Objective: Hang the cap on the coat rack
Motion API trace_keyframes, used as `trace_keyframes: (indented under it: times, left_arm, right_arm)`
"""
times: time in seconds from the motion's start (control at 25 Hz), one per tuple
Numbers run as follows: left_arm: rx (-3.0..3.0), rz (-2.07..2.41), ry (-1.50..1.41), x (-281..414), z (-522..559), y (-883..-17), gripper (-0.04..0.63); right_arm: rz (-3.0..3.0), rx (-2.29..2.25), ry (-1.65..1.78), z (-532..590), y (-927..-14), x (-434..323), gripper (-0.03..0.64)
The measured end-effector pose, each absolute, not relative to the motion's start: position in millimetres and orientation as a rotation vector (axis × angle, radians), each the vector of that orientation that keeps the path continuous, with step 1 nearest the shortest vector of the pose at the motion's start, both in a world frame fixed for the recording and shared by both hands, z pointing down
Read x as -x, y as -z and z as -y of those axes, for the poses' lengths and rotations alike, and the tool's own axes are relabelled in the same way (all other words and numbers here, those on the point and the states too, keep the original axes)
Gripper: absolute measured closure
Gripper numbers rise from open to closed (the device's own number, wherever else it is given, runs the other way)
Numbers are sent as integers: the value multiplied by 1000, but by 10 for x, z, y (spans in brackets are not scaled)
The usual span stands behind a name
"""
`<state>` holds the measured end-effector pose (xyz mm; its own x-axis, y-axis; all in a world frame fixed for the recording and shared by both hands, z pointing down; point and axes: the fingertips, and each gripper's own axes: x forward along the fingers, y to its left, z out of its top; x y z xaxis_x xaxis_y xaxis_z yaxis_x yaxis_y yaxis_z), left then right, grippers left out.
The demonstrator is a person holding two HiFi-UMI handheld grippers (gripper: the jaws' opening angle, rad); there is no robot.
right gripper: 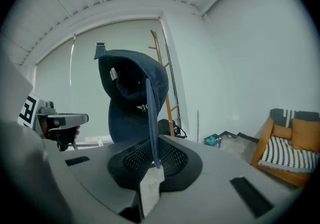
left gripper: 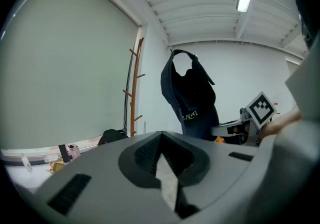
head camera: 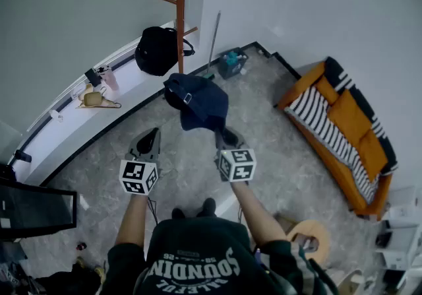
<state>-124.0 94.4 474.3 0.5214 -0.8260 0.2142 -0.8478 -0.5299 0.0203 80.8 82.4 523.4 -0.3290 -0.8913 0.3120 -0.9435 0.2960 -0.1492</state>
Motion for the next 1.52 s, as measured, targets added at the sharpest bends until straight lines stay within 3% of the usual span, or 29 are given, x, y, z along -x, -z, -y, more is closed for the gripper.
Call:
trace_keyframes:
  times: [1.52]
  left_arm:
    - [-2574,1492,-288,833,-930,-4824,595]
  right_arm:
    - [2379,-1702,-482,-662,-5316,-1430,602]
